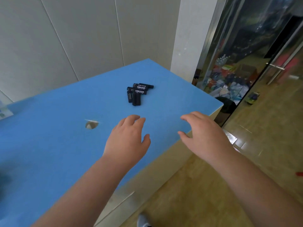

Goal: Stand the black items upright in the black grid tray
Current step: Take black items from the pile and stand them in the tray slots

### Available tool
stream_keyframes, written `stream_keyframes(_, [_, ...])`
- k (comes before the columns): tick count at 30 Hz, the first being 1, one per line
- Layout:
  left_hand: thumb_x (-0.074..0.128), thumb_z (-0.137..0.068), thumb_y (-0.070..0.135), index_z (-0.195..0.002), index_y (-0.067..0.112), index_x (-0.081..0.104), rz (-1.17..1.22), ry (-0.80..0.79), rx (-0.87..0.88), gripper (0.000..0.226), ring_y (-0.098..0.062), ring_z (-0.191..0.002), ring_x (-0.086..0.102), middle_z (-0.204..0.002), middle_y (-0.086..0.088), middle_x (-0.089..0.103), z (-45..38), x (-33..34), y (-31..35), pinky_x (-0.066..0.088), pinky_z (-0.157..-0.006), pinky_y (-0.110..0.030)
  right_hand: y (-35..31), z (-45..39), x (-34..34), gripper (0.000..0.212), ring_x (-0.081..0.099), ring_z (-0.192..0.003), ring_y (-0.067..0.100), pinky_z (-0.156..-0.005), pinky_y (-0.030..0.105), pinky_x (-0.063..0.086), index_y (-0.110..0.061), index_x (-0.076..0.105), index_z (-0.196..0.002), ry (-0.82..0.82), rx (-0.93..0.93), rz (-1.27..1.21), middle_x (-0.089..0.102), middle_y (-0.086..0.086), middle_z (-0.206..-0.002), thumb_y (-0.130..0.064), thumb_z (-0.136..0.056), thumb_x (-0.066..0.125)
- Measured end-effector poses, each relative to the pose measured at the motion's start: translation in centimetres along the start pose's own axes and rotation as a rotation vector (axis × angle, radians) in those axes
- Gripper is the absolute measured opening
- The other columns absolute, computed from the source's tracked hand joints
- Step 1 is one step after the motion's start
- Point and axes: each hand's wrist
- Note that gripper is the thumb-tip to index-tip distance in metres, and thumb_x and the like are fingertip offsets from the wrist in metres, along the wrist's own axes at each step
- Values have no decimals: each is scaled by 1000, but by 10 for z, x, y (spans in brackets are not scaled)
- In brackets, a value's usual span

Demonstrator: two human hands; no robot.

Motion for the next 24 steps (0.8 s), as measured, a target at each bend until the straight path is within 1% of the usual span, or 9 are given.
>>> stream_keyframes(7, [49,-95,42,-145,21,42,16,-37,20,54,-20,-134,39,-148,4,39,-76,13,-5,35,-109,-32,16,-71,6,45,51,-124,14,-100,29,44,-24,53,-138,4,-19,14,55,-10,-134,-40,-96,60])
stream_keyframes(12, [48,-97,39,-143,20,45,28,-50,-22,50,-19,-133,40,-146,5,41,-114,20,-13,35,-106,-30,26,-114,20,43,52,-122,15,-98,32,47,-24,56,-134,-29,-28,-16,56,-9,-128,-40,-94,61])
stream_keyframes(17, [43,-100,32,-139,18,47,59,-100,-163,42,-19,-130,42,-143,6,43,-144,39,-25,37,-102,-29,35,-160,36,42,52,-121,16,-97,31,45,-24,57,-133,-62,-96,-38,57,-9,-128,-39,-93,62])
stream_keyframes(21, [45,-99,27,-127,11,54,67,-96,-321,34,-25,-119,48,-131,-2,49,-168,55,-35,41,-96,-33,43,-198,49,40,54,-118,19,-95,33,46,-23,60,-128,-102,-176,-62,59,-7,-124,-38,-91,64])
stream_keyframes(24, [46,-99,26,-121,8,56,99,-91,-444,30,-26,-112,50,-124,-4,49,-184,66,-38,42,-91,-34,49,-224,59,39,53,-118,18,-94,32,45,-23,60,-128,-136,-235,-97,59,-7,-123,-37,-92,64])
Point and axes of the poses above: each hand's wrist, its own z-axis away from the middle knuckle, its own x-axis out of the palm, y = z × x
